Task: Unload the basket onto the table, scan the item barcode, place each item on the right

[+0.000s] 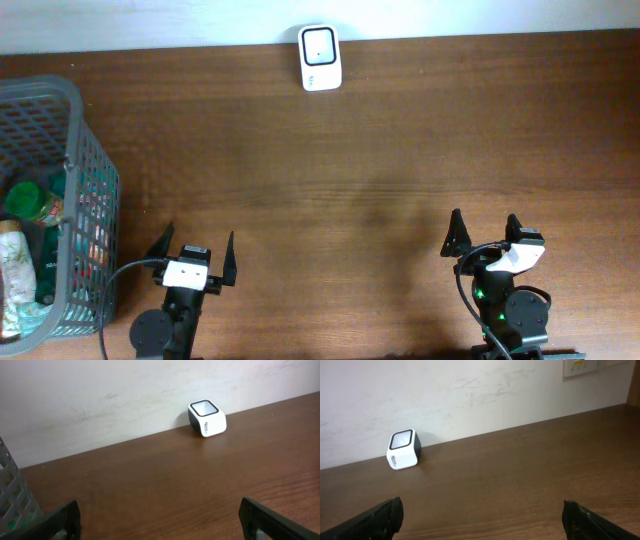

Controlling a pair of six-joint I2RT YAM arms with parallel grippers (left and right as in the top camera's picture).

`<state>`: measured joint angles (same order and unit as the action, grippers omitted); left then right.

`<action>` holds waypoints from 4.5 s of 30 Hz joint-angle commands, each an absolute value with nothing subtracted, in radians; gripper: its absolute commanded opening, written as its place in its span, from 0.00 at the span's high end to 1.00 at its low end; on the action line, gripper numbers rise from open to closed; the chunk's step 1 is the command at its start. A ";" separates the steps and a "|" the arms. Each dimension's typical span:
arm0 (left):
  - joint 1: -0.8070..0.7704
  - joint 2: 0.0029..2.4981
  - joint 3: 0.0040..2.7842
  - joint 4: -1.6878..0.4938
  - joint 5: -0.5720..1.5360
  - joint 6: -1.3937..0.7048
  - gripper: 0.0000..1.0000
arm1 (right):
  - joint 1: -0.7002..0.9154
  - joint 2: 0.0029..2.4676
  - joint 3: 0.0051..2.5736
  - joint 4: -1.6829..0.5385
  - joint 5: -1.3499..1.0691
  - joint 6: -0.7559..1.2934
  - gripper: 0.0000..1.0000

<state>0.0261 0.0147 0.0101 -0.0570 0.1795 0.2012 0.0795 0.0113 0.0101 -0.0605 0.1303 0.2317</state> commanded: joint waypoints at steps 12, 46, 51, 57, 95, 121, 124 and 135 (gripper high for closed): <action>0.022 0.086 0.186 -0.056 0.160 0.195 0.01 | 0.085 0.003 0.006 -0.068 0.128 0.225 0.02; 0.022 1.020 1.121 -0.466 0.172 0.189 0.01 | 0.085 0.003 0.006 -0.068 0.128 0.225 0.02; 0.023 1.253 1.517 -0.829 0.182 0.154 0.01 | 0.085 0.003 0.006 -0.068 0.128 0.225 0.02; 0.022 1.365 1.752 -1.025 0.248 0.154 0.01 | 0.085 0.003 0.006 -0.068 0.128 0.225 0.02; 0.704 1.539 1.509 -0.809 -0.084 -0.185 0.01 | 0.085 0.003 0.006 -0.068 0.128 0.225 0.02; 0.776 1.901 1.508 -0.658 0.042 0.024 0.01 | 0.085 0.003 0.006 -0.068 0.128 0.225 0.02; 0.775 1.930 1.508 -0.624 0.051 0.041 0.01 | 0.085 0.003 0.006 -0.068 0.128 0.225 0.02; 0.773 1.994 1.507 -0.629 0.102 0.047 0.00 | 0.085 0.003 0.006 -0.068 0.128 0.225 0.01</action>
